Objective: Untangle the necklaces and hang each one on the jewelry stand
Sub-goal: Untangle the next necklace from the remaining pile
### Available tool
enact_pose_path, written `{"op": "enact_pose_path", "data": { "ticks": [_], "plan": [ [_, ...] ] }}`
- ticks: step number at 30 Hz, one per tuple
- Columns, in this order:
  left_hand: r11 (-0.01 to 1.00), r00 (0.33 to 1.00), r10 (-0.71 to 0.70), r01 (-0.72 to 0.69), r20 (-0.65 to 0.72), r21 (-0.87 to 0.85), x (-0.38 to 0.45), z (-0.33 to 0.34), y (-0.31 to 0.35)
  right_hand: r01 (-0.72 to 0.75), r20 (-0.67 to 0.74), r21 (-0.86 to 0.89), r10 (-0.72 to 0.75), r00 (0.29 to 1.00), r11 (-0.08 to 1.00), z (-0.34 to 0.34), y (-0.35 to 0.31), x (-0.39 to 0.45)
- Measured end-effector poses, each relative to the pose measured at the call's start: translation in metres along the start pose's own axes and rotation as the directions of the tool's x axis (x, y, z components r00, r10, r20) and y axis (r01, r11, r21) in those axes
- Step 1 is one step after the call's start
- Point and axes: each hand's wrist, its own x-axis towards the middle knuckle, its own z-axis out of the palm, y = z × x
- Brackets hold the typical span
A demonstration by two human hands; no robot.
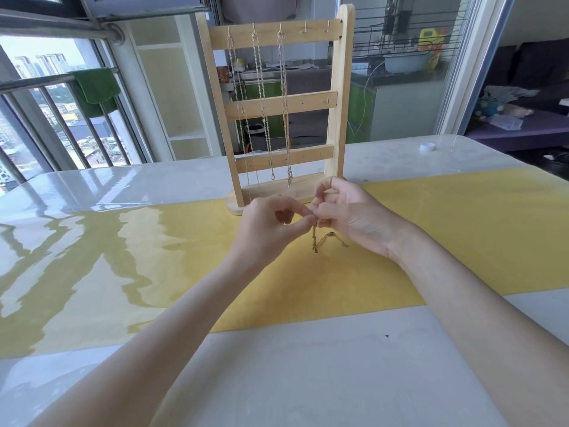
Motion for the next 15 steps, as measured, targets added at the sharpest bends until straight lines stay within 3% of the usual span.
{"op": "enact_pose_path", "data": {
  "ticks": [4,7,10,12,15],
  "plan": [
    [0.999,0.996,-0.034,0.037,0.078,-0.037,-0.0009,0.0011,0.0018,-0.015,0.033,-0.034,0.016,0.999,0.999,0.0015,0.0,0.0009],
    [0.999,0.984,0.016,-0.01,0.176,-0.036,-0.0009,-0.0035,0.0017,-0.075,0.06,-0.04,0.077,0.995,0.996,-0.0014,-0.0005,0.0004],
    [0.979,0.957,0.162,-0.187,0.242,0.084,0.0008,-0.0064,-0.0021,-0.156,0.1,-0.063,0.162,0.982,0.986,-0.0054,-0.0008,-0.0017],
    [0.915,0.918,0.291,-0.35,0.271,0.203,0.0016,-0.0063,-0.0045,-0.194,0.13,-0.076,0.203,0.971,0.978,-0.0068,-0.0009,-0.0029],
    [0.862,0.886,0.367,-0.438,0.283,0.255,0.0026,-0.0066,-0.0057,-0.207,0.164,-0.088,0.219,0.962,0.974,-0.006,-0.0028,-0.0036]
  ]
}}
